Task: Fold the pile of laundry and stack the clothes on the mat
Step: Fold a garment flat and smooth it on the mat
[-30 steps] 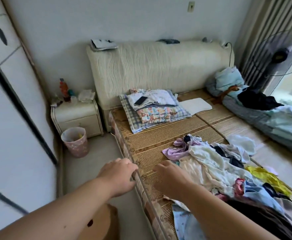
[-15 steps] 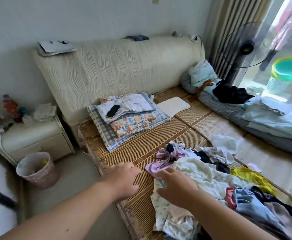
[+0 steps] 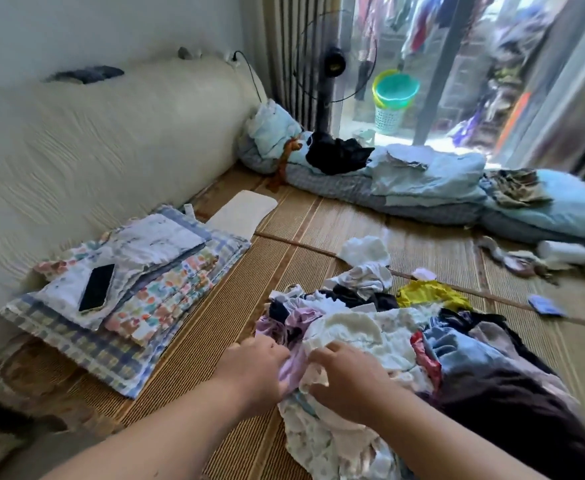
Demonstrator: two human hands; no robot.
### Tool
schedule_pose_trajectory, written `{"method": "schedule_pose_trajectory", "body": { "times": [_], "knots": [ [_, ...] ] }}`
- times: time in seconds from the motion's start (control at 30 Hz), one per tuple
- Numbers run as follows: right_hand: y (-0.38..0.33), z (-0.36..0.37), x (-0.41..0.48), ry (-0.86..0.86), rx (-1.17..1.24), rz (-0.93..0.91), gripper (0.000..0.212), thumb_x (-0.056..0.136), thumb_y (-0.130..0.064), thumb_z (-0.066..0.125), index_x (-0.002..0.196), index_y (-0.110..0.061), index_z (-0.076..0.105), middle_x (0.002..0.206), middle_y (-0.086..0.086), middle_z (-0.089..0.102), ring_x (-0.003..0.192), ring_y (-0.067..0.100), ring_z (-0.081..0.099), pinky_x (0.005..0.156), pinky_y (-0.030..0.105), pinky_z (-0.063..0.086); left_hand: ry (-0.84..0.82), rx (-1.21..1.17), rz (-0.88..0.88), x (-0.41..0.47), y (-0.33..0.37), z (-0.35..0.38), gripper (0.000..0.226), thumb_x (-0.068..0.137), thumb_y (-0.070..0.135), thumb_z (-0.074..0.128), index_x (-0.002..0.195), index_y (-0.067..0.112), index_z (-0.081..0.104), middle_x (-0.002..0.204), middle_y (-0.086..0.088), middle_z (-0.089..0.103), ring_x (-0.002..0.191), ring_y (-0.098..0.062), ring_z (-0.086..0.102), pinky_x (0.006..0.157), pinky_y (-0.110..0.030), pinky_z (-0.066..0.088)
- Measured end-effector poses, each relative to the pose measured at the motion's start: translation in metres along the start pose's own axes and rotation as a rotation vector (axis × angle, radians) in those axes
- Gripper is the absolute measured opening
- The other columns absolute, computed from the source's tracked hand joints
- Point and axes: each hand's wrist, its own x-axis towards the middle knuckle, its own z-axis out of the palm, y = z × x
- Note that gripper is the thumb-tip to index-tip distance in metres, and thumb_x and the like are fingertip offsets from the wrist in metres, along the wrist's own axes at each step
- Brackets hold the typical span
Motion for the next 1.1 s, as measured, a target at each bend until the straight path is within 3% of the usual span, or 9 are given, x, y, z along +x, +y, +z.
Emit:
{"method": "schedule_pose_trajectory", "body": {
  "times": [0.17,0.33,0.53,0.73,0.93,1.0,1.1],
  "knots": [
    [-0.024,0.025,0.040,0.042,0.104,0.294,0.040,0.090,-0.048,0.050,0.127,-0.034,0.050,0.124,-0.003,0.056,0.108,0.018,0.055,0.091,0.036,0.047,-0.049,0.012,0.196,0.039,-0.055,-0.006,0.071,0.070,0.068,0.018,0.116,0.032,0.058,0.114,0.008,0.058,0.103,-0.014,0.055,0.092,-0.038,0.047],
    [-0.047,0.042,0.061,0.079,0.175,0.479,0.047,0.089,-0.048,0.051,0.134,-0.037,0.044,0.130,-0.005,0.053,0.117,0.018,0.052,0.094,0.037,0.045,-0.082,-0.024,0.306,0.069,-0.096,-0.001,0.041,0.086,0.057,0.044,0.120,0.036,0.055,0.116,0.014,0.055,0.106,-0.010,0.053,0.095,-0.035,0.046],
    [-0.031,0.077,0.069,0.230,0.241,0.551,0.048,0.089,-0.044,0.052,0.135,-0.034,0.049,0.131,-0.009,0.056,0.120,0.012,0.052,0.098,0.032,0.043,0.001,-0.181,0.338,0.099,-0.097,0.035,0.039,0.087,0.047,0.048,0.123,0.035,0.058,0.116,0.016,0.058,0.107,-0.007,0.055,0.089,-0.030,0.049],
    [0.014,0.129,0.099,0.373,0.189,0.504,0.046,0.090,-0.035,0.057,0.135,-0.030,0.053,0.127,-0.006,0.059,0.115,0.015,0.054,0.093,0.030,0.046,0.157,-0.246,0.348,0.149,-0.088,0.100,0.039,0.087,0.041,0.054,0.125,0.030,0.060,0.118,0.014,0.061,0.110,-0.006,0.055,0.091,-0.025,0.046],
    [0.066,0.200,0.128,0.438,0.069,0.367,0.040,0.093,-0.040,0.053,0.132,-0.034,0.055,0.119,-0.005,0.058,0.106,0.016,0.056,0.086,0.033,0.050,0.329,-0.214,0.408,0.188,-0.080,0.192,0.040,0.085,0.042,0.051,0.120,0.028,0.063,0.110,0.012,0.063,0.102,-0.010,0.058,0.088,-0.030,0.050],
    [0.075,0.229,0.130,0.498,0.031,0.307,0.034,0.090,-0.037,0.058,0.123,-0.030,0.062,0.111,-0.002,0.063,0.099,0.019,0.060,0.083,0.033,0.051,0.424,-0.243,0.433,0.191,-0.080,0.223,0.041,0.081,0.042,0.049,0.114,0.026,0.067,0.106,0.012,0.066,0.097,-0.010,0.062,0.083,-0.030,0.053],
    [0.084,0.263,0.130,0.654,0.045,0.222,0.027,0.074,-0.032,0.068,0.100,-0.026,0.072,0.087,-0.004,0.068,0.078,0.018,0.065,0.065,0.027,0.051,0.594,-0.316,0.479,0.192,-0.081,0.258,0.038,0.078,0.041,0.051,0.108,0.026,0.068,0.101,0.011,0.068,0.091,-0.011,0.064,0.078,-0.030,0.055]
  ]
}}
